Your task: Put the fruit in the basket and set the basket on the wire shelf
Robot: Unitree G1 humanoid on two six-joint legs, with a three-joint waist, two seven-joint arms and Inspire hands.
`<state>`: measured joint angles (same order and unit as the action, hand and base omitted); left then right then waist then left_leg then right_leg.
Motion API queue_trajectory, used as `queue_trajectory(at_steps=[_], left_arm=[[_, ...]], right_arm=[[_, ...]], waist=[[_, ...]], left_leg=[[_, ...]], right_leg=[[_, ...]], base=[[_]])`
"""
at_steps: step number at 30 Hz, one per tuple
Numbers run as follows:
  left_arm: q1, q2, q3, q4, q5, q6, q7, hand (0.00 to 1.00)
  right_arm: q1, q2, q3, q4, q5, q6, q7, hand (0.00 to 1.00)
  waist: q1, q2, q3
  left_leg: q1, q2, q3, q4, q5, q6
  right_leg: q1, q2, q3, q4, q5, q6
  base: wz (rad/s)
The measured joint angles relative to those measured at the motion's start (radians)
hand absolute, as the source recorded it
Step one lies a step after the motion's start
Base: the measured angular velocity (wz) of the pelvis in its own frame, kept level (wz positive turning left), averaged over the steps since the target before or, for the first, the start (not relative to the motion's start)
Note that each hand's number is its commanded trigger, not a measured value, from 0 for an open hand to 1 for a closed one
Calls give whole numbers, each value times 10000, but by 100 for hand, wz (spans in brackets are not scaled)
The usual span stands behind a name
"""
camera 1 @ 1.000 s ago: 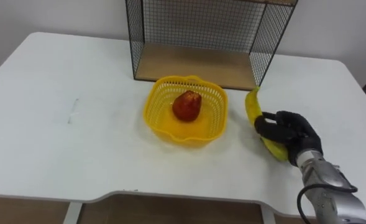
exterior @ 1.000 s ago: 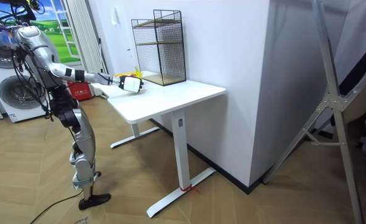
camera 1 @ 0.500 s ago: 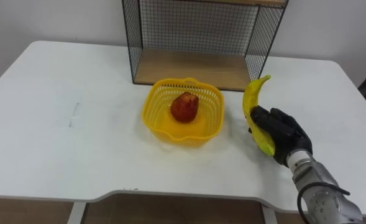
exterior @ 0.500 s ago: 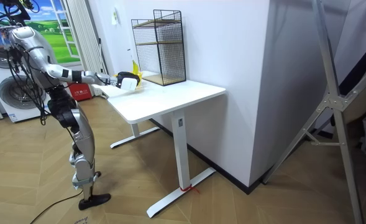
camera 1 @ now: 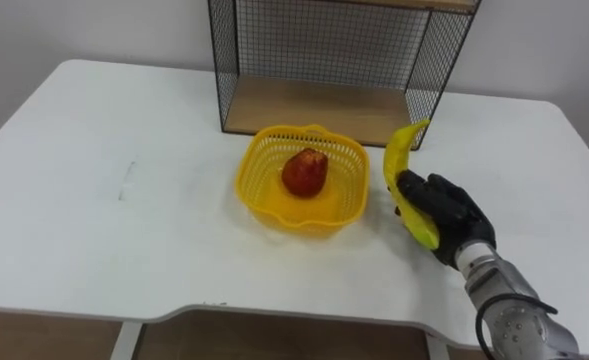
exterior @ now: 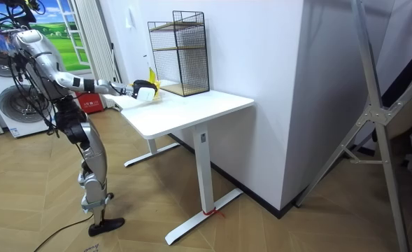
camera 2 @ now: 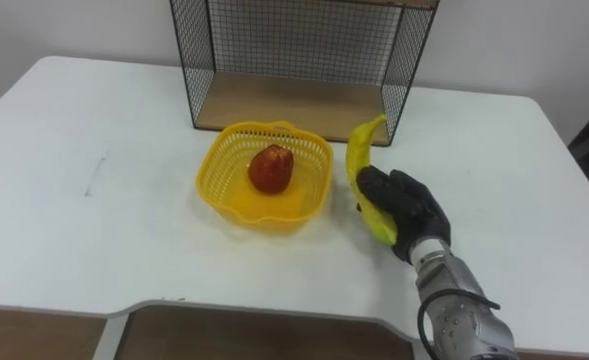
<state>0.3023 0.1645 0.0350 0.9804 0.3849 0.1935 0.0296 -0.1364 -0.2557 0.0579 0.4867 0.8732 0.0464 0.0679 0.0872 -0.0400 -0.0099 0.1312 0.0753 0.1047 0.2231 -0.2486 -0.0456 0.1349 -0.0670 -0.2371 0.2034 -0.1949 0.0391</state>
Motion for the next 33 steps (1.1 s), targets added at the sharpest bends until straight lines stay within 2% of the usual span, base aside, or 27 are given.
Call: queue_trajectory(at_steps=[4, 9, 14, 21, 24, 33], left_arm=[[-20, 9, -18, 20, -2, -129, 0, 0], [-22, 16, -27, 96, -11, -289, 54, 0], [-73, -4, -9, 249, -3, -299, 59, 0], [-10, -12, 0, 314, 3, -294, 47, 0], [-15, -13, 3, 298, 8, -297, 48, 0], [-76, -57, 2, 273, 5, -262, -3, 0]], right_arm=[[0, -2, 106, -771, -61, -26, 32, 100], [-1, -18, 397, -863, -183, -37, 106, 100], [-62, -30, 380, -887, -421, -38, -119, 100], [-695, -59, 386, -1443, -987, -40, -346, 100], [-761, -58, 387, -1564, -1417, -42, -351, 100], [-907, -55, 385, -1597, -3537, -41, -388, 100]], waist=[[8, 13, 11], [90, -22, 42], [292, 26, 69], [376, 10, 111], [515, -43, 146], [548, 5, 148]], left_leg=[[15, -1, 0, -7, 0, 0], [27, -2, 12, -10, 0, 0], [6, 1, 12, -11, 1, 1], [-36, -8, 8, -126, 6, 5], [-36, -9, 6, -106, 10, 8], [-120, -6, -3, -5, 10, 8]], right_leg=[[12, 1, 4, -1, 0, 0], [22, 3, 25, -2, 4, 5], [3, 1, 20, 23, 7, 8], [-58, 0, -1, 5, 6, 9], [-57, -4, -53, 0, 6, 9], [-100, -16, -153, 8, 7, 9]], base=[[0], [0], [0], [0], [0], [0]])
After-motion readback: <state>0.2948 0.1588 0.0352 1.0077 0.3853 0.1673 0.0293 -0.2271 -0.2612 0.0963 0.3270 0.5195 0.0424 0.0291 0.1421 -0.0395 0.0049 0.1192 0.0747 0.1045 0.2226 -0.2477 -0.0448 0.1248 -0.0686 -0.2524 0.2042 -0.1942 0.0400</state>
